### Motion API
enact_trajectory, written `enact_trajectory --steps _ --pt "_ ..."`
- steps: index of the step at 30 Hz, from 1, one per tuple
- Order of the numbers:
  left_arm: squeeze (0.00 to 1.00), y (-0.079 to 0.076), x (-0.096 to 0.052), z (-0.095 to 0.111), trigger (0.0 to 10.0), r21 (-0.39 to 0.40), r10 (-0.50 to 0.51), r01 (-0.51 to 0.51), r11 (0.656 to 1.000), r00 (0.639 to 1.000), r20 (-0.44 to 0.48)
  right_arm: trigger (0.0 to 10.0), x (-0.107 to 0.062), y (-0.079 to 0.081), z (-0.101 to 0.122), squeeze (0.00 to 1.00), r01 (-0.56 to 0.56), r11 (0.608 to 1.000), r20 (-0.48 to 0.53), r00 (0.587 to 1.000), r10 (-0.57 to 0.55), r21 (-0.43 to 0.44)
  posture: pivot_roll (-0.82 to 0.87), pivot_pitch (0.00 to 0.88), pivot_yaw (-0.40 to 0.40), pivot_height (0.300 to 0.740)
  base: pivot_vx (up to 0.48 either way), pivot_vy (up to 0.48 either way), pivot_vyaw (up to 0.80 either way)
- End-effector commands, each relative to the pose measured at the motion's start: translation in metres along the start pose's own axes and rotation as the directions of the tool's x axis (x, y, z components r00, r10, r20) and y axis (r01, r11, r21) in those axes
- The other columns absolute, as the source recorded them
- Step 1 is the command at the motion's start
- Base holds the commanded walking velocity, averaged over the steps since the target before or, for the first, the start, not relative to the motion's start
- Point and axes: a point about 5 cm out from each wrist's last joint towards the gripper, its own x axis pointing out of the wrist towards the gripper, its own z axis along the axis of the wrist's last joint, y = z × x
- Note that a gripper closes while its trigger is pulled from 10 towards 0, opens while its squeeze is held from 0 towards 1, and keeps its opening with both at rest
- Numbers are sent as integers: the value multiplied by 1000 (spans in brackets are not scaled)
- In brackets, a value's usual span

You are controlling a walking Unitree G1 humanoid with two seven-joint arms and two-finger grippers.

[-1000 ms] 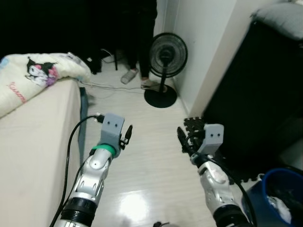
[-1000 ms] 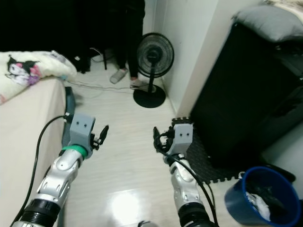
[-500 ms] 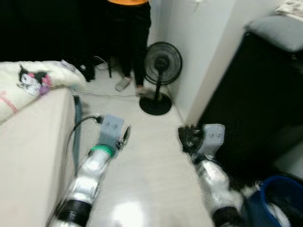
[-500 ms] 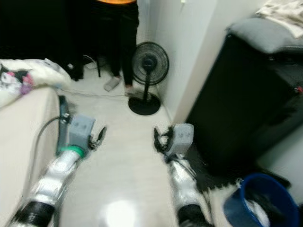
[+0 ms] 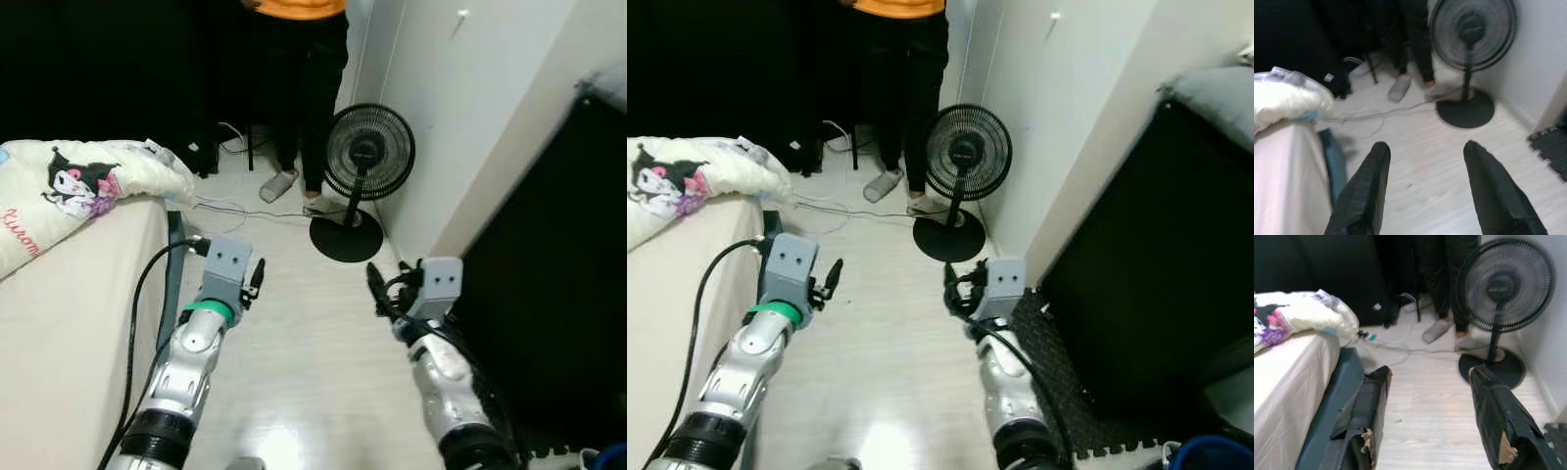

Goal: Clean up the room

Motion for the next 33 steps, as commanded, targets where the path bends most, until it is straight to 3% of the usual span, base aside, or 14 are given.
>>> enact_trajectory --steps 1,33 --pt "98 -6 -1 -2 10000 3 -16 16 1000 1000 -10 10000 -6 -9 -5 0 34 999 -23 999 -34 -2 39 46 24 740 469 0 0" --pt "98 -5 0 -1 10000 7 -13 13 1000 1000 -6 10000 -6 -7 -7 0 29 1000 -34 999 -29 -1 42 53 26 740 471 0 0"
